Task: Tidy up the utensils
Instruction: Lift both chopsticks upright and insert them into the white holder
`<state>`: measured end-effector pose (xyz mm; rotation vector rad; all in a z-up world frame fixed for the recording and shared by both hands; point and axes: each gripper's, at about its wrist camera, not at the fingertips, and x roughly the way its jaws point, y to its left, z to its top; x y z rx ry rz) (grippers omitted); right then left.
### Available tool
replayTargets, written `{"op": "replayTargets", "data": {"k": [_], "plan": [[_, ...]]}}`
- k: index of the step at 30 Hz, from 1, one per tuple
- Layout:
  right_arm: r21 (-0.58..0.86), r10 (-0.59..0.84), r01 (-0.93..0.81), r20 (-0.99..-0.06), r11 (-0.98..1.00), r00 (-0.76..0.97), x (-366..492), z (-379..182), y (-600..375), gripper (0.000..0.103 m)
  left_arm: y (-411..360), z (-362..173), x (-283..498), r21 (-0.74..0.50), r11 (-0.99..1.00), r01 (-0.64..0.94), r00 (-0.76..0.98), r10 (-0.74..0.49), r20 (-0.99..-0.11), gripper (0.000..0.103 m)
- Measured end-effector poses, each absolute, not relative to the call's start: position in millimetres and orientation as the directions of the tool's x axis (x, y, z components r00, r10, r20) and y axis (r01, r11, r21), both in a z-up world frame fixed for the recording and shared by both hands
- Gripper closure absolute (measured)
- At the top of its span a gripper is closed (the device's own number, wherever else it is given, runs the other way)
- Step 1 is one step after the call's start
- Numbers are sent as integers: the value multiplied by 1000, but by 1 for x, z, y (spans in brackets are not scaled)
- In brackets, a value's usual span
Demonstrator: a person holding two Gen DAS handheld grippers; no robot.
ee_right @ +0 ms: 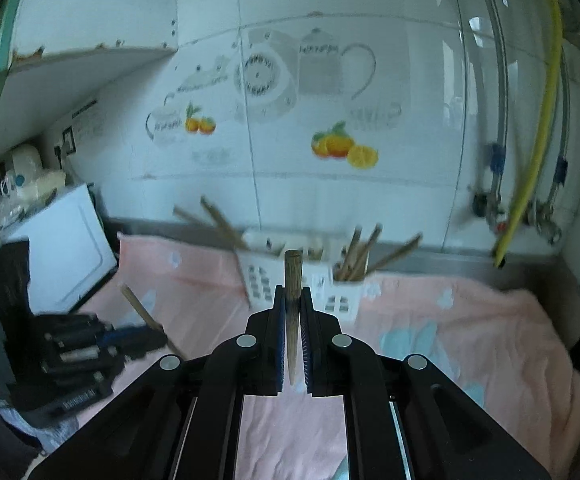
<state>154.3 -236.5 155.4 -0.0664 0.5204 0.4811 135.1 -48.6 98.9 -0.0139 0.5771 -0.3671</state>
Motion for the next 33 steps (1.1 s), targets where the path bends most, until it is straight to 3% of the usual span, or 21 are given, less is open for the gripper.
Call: {"op": "replayTargets", "data": {"k": [5, 22, 27, 33], "plan": [[39, 411, -445, -463, 895, 785, 183, 189, -234, 96, -52, 117, 152, -85, 935, 346, 784, -337, -522, 98], [41, 361, -382, -429, 923, 828, 265, 232, -222, 96, -42, 228, 235, -17, 964, 266, 911, -258, -322, 98], [23, 339, -369, -450, 929, 826, 282, 223, -216, 96, -40, 224, 256, 5, 975, 223, 930, -211, -301, 98], [20, 329, -366, -487, 930, 809, 297, 203, -212, 96, -32, 196, 279, -17, 980, 198, 918, -192, -348, 98]]}}
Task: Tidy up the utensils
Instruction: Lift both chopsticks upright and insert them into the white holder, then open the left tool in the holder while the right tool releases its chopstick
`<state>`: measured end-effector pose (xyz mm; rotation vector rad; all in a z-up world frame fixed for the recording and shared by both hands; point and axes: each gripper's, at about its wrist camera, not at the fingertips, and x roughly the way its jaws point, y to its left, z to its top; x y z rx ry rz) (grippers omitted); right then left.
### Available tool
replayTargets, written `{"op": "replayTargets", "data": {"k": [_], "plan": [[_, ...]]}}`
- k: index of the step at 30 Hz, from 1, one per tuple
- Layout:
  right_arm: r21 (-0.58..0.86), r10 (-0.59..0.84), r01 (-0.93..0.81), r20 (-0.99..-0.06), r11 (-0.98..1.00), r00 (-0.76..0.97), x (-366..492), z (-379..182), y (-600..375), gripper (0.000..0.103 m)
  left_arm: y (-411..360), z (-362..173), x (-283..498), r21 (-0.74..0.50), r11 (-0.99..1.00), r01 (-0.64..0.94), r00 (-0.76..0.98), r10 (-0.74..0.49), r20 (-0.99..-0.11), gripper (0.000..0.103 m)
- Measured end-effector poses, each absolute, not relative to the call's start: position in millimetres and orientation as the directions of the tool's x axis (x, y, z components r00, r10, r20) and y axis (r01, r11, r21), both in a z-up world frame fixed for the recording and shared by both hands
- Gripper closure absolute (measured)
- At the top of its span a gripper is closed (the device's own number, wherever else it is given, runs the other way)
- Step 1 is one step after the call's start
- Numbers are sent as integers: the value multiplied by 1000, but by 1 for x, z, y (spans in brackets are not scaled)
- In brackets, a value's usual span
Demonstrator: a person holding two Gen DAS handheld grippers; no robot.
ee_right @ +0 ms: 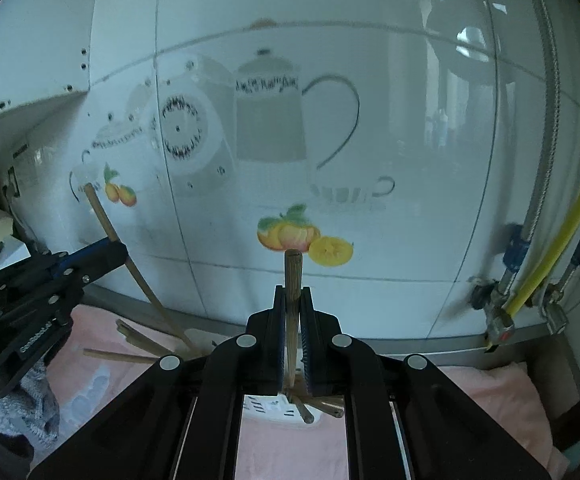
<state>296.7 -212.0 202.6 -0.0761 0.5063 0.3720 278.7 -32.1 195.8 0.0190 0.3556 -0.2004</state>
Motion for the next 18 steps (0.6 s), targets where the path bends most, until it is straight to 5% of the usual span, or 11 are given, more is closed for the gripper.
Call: {"op": "replayTargets", "data": {"k": [11, 14, 18], "plan": [[32, 314, -355, -546, 934, 777, 312, 168, -213, 95, -29, 160, 292, -30, 981, 194, 884, -188, -428, 93], [40, 313, -350, -550, 936, 774, 312, 164, -215, 95, -29, 160, 288, -18, 982, 190, 888, -180, -423, 70], [41, 315, -350, -545, 936, 777, 307, 165, -217, 95, -30, 163, 278, -2, 982, 187, 896, -172, -410, 65]]}}
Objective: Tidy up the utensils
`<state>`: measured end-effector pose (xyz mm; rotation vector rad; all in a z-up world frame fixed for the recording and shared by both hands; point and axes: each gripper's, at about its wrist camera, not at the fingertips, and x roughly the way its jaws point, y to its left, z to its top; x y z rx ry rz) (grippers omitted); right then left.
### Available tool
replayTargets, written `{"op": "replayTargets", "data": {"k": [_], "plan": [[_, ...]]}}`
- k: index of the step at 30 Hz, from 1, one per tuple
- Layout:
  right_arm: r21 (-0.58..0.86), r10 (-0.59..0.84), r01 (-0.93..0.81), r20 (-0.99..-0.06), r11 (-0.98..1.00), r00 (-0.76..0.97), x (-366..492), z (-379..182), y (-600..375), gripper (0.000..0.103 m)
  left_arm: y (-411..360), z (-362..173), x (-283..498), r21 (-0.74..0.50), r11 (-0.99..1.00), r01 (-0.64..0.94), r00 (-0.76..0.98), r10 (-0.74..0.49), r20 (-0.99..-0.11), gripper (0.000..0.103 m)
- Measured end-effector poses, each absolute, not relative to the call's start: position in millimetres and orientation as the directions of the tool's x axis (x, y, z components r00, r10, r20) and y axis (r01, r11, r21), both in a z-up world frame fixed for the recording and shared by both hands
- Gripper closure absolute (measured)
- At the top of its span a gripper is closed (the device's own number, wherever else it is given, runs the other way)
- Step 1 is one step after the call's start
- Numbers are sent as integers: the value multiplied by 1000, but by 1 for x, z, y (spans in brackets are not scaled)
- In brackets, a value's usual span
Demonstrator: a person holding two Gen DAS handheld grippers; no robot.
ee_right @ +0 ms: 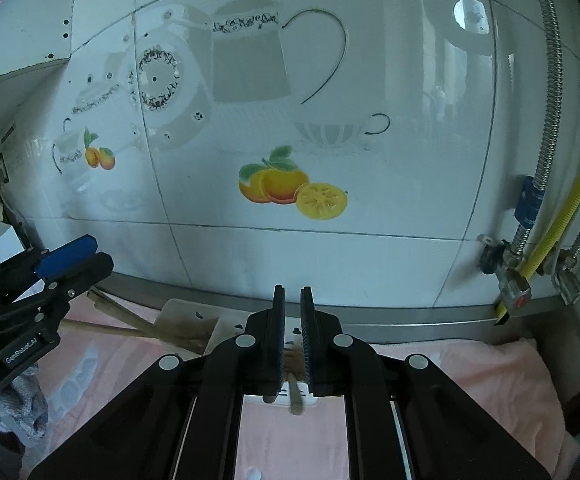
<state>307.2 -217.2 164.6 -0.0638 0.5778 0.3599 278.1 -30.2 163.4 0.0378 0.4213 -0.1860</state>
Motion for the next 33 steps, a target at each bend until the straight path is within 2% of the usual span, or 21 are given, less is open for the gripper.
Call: {"op": "replayTargets", "data": {"k": [3, 5, 9, 11, 14, 15, 16, 17, 19, 20, 24, 33], "plan": [[43, 319, -353, -541, 935, 778, 300, 166, -219, 92, -30, 166, 268, 4, 983, 182, 902, -165, -399, 55], [41, 319, -354, -535, 935, 782, 293, 167, -221, 83, -30, 168, 259, 8, 984, 180, 907, -163, -389, 50], [44, 323, -353, -520, 935, 791, 277, 168, -226, 73, -28, 170, 241, 16, 985, 174, 913, -155, -378, 39], [46, 323, -350, -511, 936, 797, 268, 168, -229, 58, -28, 169, 229, 20, 985, 169, 916, -150, -371, 34], [25, 311, -344, -494, 939, 812, 253, 166, -230, 56, -25, 166, 215, 14, 986, 168, 918, -151, -368, 29], [24, 311, -344, -493, 939, 813, 248, 164, -230, 53, -23, 164, 209, 9, 987, 162, 919, -148, -367, 28], [21, 307, -342, -490, 940, 816, 242, 162, -230, 44, -21, 163, 203, 5, 987, 161, 919, -148, -366, 25], [14, 304, -341, -488, 940, 818, 238, 161, -230, 40, -21, 162, 199, 4, 987, 161, 918, -149, -367, 25], [-12, 293, -339, -476, 941, 829, 226, 158, -228, 39, -19, 158, 190, -2, 987, 159, 918, -149, -368, 20], [-24, 289, -340, -472, 940, 833, 221, 157, -227, 34, -18, 156, 186, -1, 988, 154, 918, -144, -369, 16], [-65, 265, -327, -451, 943, 853, 201, 153, -225, 27, -19, 146, 165, 20, 991, 132, 923, -115, -367, 6], [-116, 222, -291, -406, 950, 887, 162, 139, -228, 12, -10, 125, 128, -15, 992, 122, 911, -117, -396, 5]]}}
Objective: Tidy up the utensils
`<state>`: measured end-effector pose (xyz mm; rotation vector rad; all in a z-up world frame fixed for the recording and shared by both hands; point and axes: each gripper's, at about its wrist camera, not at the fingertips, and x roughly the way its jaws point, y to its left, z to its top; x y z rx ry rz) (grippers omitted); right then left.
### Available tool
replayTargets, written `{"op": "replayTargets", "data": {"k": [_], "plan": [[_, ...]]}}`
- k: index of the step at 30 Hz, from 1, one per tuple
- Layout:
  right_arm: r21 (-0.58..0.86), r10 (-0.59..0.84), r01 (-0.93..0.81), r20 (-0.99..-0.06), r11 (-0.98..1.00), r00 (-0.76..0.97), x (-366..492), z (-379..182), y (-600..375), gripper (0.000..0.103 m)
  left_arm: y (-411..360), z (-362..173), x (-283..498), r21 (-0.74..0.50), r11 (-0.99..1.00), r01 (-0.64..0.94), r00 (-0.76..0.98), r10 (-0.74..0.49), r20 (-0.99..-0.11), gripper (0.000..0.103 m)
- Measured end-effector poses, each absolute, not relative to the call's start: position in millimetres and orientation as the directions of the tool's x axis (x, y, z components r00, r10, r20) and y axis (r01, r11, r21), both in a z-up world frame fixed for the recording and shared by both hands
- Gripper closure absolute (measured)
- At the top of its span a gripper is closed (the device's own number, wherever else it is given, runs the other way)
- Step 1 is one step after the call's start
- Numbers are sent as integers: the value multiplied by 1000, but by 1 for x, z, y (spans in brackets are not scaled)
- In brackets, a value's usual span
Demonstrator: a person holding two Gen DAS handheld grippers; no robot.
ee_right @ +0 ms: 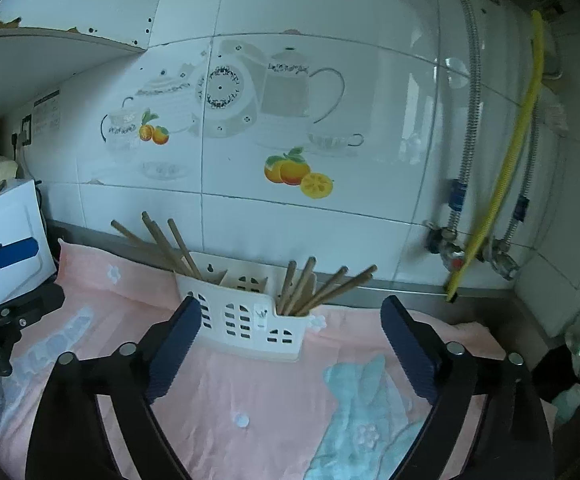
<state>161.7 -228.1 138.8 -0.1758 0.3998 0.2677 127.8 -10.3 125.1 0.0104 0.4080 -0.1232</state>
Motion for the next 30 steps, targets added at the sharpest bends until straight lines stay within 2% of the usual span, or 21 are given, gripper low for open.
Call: {"op": "replayTargets", "data": {"k": [8, 30], "plan": [[-131, 186, -253, -385, 959, 904, 126, 119, -234, 7, -6, 107, 97, -43, 994, 103, 898, -112, -426, 5], [-40, 153, -194, -471, 980, 869, 60, 51, -245, 7, 3, 66, 50, -88, 995, 46, 862, -84, -501, 5]]}}
